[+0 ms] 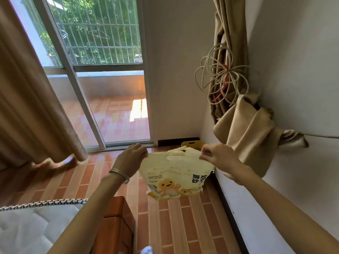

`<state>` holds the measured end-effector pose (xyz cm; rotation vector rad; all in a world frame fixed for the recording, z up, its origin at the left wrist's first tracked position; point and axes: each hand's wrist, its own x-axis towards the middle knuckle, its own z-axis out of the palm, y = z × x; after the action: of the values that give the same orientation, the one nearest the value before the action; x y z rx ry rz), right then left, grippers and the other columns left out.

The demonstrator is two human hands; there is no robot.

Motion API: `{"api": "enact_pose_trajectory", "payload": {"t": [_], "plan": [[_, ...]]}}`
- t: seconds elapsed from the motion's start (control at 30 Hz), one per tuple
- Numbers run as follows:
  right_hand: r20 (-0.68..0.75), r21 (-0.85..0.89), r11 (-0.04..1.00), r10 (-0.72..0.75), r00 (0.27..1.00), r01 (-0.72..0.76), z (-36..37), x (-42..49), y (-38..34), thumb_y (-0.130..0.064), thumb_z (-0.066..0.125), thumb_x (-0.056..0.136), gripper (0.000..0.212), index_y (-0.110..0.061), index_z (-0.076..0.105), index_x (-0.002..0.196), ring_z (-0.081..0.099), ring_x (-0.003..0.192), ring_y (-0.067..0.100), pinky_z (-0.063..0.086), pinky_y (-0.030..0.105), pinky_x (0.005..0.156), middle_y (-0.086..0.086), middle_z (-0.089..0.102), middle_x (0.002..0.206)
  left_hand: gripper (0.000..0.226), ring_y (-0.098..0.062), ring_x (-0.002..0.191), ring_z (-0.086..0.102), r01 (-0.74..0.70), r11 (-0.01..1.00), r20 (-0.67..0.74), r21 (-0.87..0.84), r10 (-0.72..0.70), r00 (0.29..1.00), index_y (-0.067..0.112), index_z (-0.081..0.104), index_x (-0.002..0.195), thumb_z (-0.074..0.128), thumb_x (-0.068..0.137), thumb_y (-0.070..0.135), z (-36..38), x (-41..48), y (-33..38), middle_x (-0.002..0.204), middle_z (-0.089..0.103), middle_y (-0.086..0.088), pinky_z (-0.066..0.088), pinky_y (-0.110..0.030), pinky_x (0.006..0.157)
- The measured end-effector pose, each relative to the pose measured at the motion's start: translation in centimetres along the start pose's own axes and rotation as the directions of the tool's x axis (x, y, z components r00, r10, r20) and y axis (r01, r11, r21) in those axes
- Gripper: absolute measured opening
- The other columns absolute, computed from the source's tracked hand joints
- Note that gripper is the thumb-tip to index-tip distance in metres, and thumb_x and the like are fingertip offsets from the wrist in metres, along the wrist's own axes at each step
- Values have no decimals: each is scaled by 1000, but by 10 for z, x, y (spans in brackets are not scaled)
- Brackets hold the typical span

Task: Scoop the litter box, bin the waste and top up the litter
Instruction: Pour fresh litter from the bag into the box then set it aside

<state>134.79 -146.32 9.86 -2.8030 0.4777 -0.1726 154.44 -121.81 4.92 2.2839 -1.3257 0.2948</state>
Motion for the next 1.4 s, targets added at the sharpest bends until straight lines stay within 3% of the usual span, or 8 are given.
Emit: {"api": "enact_pose_trajectory", "payload": {"t": [0.07, 0.27, 0.47, 0.67, 1.1, 1.4], "plan": [[5, 4, 1000, 9, 1000, -9, 3, 18, 0, -42, 60, 85, 21, -21, 62, 87, 60, 81, 16, 47, 33, 66, -5, 66, 84, 12, -21, 72, 53, 4, 1000, 5, -17, -4, 1000, 10, 61, 81, 54, 89, 14, 4, 14, -14, 82, 59, -3, 42, -30, 54], [-21, -31, 999, 11, 1000, -12, 10, 82, -9, -40, 59, 86, 21, -20, 62, 89, 58, 78, 13, 36, 24, 62, -4, 67, 87, 6, -24, 71, 56, -45, 998, 44, -41, 47, 998, 5, 62, 84, 59, 88, 8, 11, 65, -71, 80, 59, -7, 49, -35, 57], [-12, -22, 998, 65, 998, -65, 17, 155, -13, -42, 59, 86, 21, -21, 62, 88, 60, 80, 16, 47, 32, 68, -4, 67, 85, 9, -19, 72, 51, -80, 995, 66, -63, 84, 994, 5, 65, 88, 57, 90, 9, 16, 128, -129, 83, 61, -7, 42, -29, 60], [-17, -45, 992, 114, 993, -114, 29, 212, -19, -43, 57, 87, 20, -23, 62, 88, 58, 79, 15, 43, 29, 67, -6, 65, 85, 12, -20, 75, 53, -97, 991, 108, -87, 107, 988, 6, 64, 89, 54, 92, 11, 25, 179, -180, 85, 61, -6, 50, -36, 61], [21, -49, 986, 160, 987, -159, 53, 304, 2, -42, 59, 85, 17, -25, 60, 83, 58, 80, 17, 34, 26, 63, -7, 66, 85, 3, -22, 69, 53, -125, 985, 130, -116, 140, 982, 4, 63, 85, 62, 86, 7, 72, 252, -241, 80, 60, -9, 51, -36, 54], [-40, 37, 975, 219, 975, -218, 56, 389, 48, -42, 60, 84, 17, -25, 61, 82, 59, 82, 12, 42, 28, 67, -10, 67, 86, 3, -22, 66, 51, -159, 978, 108, -135, 174, 979, 3, 63, 80, 62, 84, 2, 112, 351, -271, 77, 60, -9, 50, -34, 53]]}}
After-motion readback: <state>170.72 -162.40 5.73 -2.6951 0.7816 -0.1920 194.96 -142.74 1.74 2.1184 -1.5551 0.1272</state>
